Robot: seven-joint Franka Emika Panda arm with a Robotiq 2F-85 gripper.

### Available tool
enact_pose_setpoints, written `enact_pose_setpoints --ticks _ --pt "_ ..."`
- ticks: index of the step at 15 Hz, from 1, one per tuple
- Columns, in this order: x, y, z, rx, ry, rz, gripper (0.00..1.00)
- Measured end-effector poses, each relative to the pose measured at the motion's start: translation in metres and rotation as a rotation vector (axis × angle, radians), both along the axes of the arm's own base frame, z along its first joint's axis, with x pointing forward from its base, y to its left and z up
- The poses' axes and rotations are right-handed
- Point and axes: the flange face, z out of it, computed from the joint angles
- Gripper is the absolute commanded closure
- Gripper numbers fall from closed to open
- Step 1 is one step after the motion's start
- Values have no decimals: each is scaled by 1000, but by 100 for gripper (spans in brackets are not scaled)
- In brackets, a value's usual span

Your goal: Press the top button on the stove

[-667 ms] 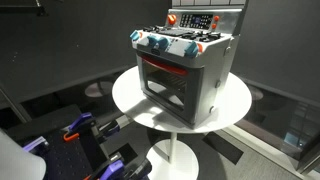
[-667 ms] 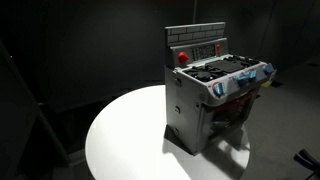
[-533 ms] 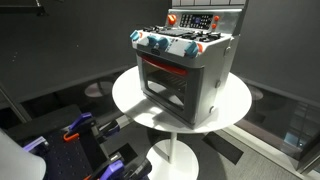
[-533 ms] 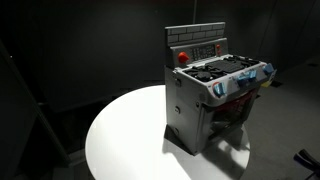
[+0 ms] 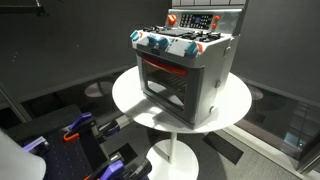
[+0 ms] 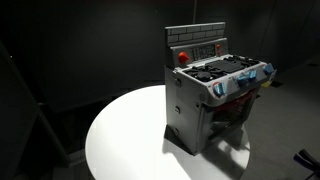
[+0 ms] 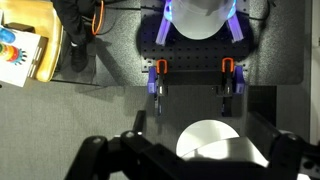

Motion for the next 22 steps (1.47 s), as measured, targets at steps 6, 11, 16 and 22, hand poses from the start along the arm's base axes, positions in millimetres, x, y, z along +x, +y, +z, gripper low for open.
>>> enact_pose_setpoints --ticks 6,11,16,22 --pt "12 1 14 -1 -73 11 0" --pt "40 0 30 2 -147 19 0" --pt "81 -5 35 11 -195 22 0" --pt "135 -12 31 -9 -261 65 0"
